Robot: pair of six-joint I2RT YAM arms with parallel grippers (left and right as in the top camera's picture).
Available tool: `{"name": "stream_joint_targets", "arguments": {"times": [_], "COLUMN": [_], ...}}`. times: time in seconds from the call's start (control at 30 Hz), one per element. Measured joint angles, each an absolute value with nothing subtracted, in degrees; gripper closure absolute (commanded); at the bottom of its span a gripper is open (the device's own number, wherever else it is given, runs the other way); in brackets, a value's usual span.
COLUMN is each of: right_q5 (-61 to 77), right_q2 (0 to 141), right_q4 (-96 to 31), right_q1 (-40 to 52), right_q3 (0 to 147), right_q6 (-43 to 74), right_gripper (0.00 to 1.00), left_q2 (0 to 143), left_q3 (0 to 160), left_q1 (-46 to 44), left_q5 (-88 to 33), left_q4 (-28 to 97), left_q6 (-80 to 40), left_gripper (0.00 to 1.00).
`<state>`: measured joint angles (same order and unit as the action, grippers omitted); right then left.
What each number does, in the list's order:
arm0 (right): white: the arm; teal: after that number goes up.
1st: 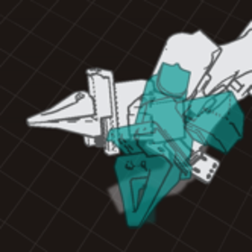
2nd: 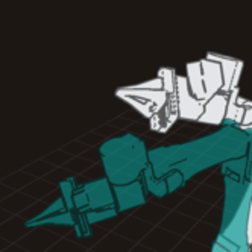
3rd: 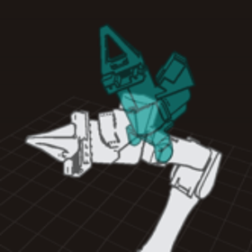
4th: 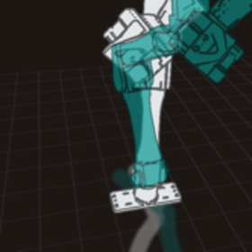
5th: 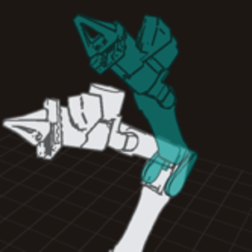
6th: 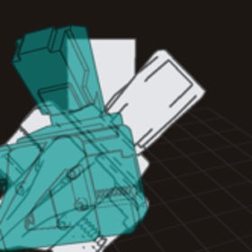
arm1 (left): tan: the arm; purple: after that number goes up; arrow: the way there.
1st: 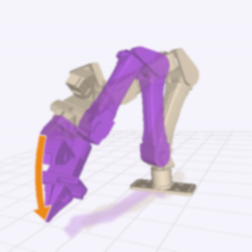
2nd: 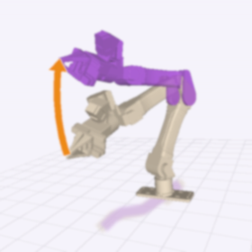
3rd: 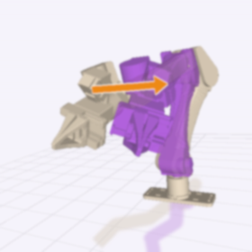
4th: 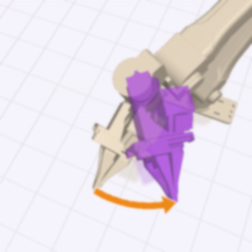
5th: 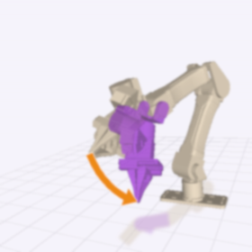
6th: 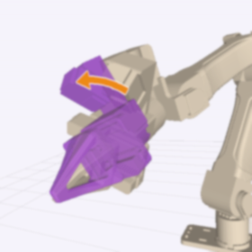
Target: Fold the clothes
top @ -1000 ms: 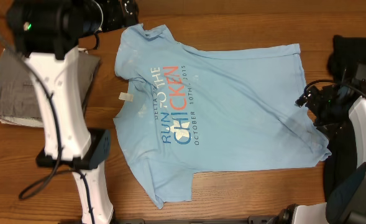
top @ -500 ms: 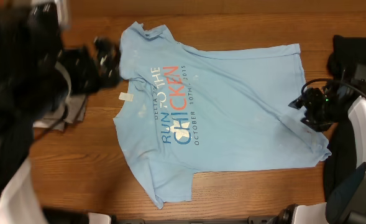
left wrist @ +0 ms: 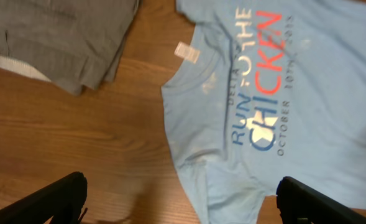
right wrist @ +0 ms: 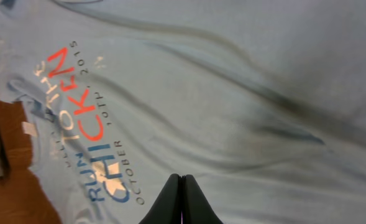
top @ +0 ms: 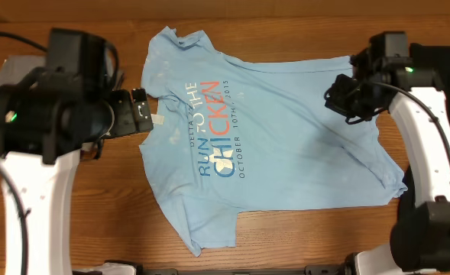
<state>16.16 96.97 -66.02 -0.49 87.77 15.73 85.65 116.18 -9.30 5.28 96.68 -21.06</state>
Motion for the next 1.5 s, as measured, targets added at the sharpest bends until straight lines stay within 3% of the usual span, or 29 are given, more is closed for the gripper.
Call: {"name": "stream_joint_targets", "arguments": {"times": [0.43,0.83,1.5], "right_q5": [12.2,7.2,6.2], "right_q2": [114.3,121.0,131.8], "right_q4": [-57.5,-43.3,-35.6], "right_q1": [-1.1,-1.1,-1.1], "right_q3": [96.4,98.7,99.1], "right_q6": [11.0,10.2,9.8], "right_gripper": [0.96,0.96,0.96], "left_q2": [92.3,97.1,97.8], "left_q3": [114.7,114.7,114.7], "left_q1": [-9.3,-9.3,-9.3], "left_q5": [6.1,6.3,6.3], "left_q4": [96.7,96.7,96.6], "left_q6": [-21.1,-21.1,-21.1], "left_gripper": [0.00,0.00,0.00]}}
